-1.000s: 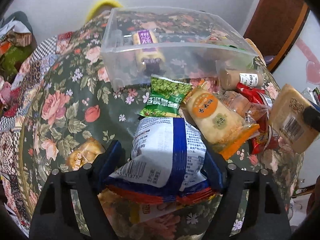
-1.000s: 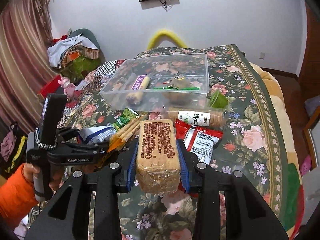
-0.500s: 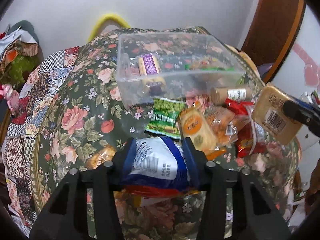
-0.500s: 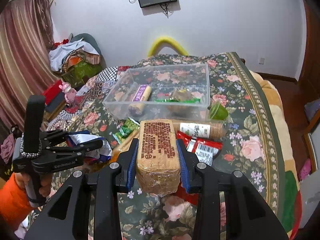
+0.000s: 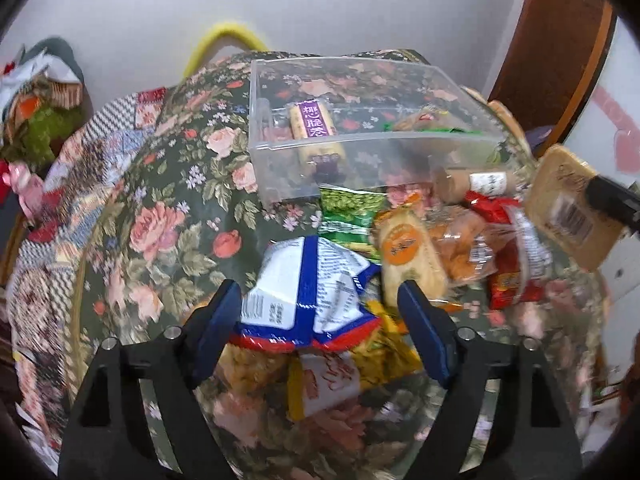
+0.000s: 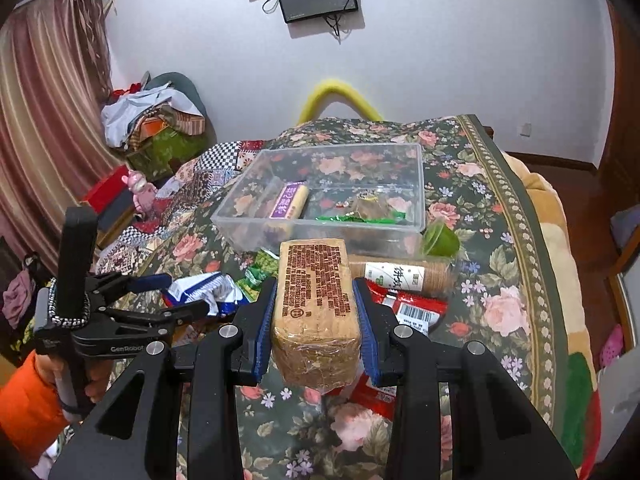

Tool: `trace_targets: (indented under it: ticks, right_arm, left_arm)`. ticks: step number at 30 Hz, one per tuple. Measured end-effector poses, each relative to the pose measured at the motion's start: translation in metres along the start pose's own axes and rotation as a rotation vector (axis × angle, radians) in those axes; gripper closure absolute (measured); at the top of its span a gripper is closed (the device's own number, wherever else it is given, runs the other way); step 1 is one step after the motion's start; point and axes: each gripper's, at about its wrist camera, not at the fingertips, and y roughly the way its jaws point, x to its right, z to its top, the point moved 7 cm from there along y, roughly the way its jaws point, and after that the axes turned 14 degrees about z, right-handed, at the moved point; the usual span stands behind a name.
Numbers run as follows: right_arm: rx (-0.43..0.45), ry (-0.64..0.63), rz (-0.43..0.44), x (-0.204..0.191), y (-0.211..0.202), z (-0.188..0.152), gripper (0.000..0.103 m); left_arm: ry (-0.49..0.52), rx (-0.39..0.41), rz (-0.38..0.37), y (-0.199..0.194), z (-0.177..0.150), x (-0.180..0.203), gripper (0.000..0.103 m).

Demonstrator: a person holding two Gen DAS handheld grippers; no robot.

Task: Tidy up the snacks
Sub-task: 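Grasp the blue-and-white chip bag with the left gripper while the right grasps the brown biscuit block, then lift both held snacks over the clear box and open both grippers inside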

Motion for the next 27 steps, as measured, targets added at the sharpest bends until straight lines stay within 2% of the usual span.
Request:
trace_targets:
  ticks: [4, 10, 12, 13, 16, 21, 27]
  right_arm:
    - [-0.007, 0.019, -0.001, 0.006, 0.0, -0.001, 0.07]
    - [-0.007, 0.025, -0.014, 0.012, 0.001, 0.0, 0.07]
    - [-0.006, 0.026, -0.017, 0.014, 0.002, 0.001, 0.07]
    - [-0.007, 0.027, -0.017, 0.015, 0.002, 0.001, 0.07]
    - [-0.004, 0.028, -0.015, 0.015, 0.003, 0.003, 0.07]
    - [0.017, 0.014, -0.013, 0.012, 0.001, 0.014, 0.07]
    - [0.047, -0.004, -0.006, 0.008, 0.004, 0.034, 0.07]
  left_arm:
    - [0.043, -0.049, 0.019, 0.027, 0.001, 0.005, 0.02]
    - [0.007, -0.139, -0.029, 0.062, -0.006, 0.006, 0.019]
    - [-0.003, -0.13, -0.029, 0.065, -0.008, 0.005, 0.022]
    - [-0.007, -0.115, -0.043, 0.064, -0.008, 0.005, 0.031]
    - [-0.011, -0.095, -0.044, 0.058, -0.008, 0.005, 0.038]
    - [-0.017, -0.057, -0.022, 0.04, -0.005, -0.001, 0.042]
    - [-0.045, 0.018, -0.017, 0.006, 0.017, -0.013, 0.042]
